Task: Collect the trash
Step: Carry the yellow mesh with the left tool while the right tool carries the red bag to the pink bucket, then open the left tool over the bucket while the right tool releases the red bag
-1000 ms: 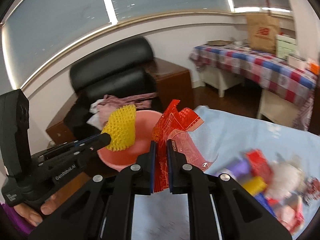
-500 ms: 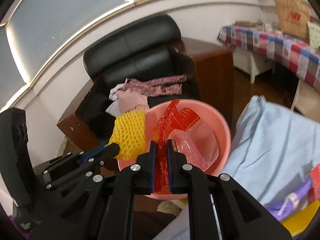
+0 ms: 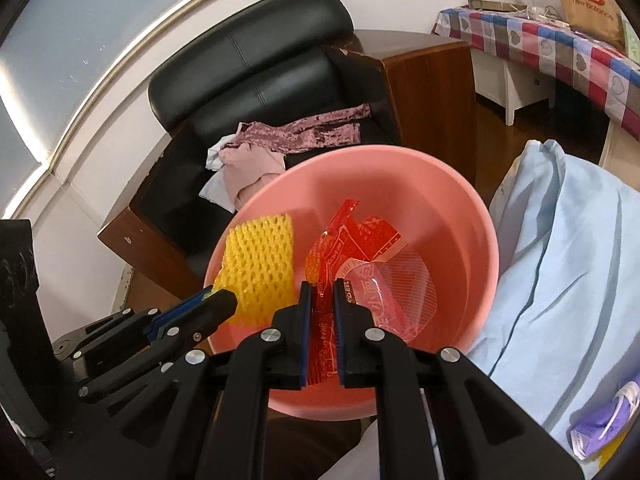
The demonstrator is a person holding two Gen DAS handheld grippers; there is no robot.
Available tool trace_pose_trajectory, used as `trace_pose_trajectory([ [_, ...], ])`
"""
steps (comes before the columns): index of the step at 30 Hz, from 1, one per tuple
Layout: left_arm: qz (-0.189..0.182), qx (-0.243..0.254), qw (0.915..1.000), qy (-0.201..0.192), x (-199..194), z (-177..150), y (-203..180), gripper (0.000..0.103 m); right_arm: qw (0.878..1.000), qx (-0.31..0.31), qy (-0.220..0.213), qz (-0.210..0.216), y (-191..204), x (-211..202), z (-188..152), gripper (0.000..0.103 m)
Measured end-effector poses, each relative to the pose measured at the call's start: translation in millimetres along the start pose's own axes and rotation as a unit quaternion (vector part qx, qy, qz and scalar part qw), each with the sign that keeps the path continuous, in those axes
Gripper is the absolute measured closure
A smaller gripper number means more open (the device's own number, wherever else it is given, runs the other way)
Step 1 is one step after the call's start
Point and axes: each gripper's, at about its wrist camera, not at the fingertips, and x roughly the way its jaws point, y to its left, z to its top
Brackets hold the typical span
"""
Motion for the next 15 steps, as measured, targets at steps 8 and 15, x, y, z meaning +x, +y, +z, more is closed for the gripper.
trace_pose_trajectory([
  [8,0.007,-0.006,0.9999,0.01,6.1,-1.5,-0.9,0.092,1.0,0.003,0.006,-0.006,0.3,5.5,-0.3,0.092],
  [15,0.009,-0.009,0.9999,0.011,5.2,-1.0,0.5,0.088,1.0,0.004,0.019,-0.009,0.8,11.1,-0.3,0.086],
])
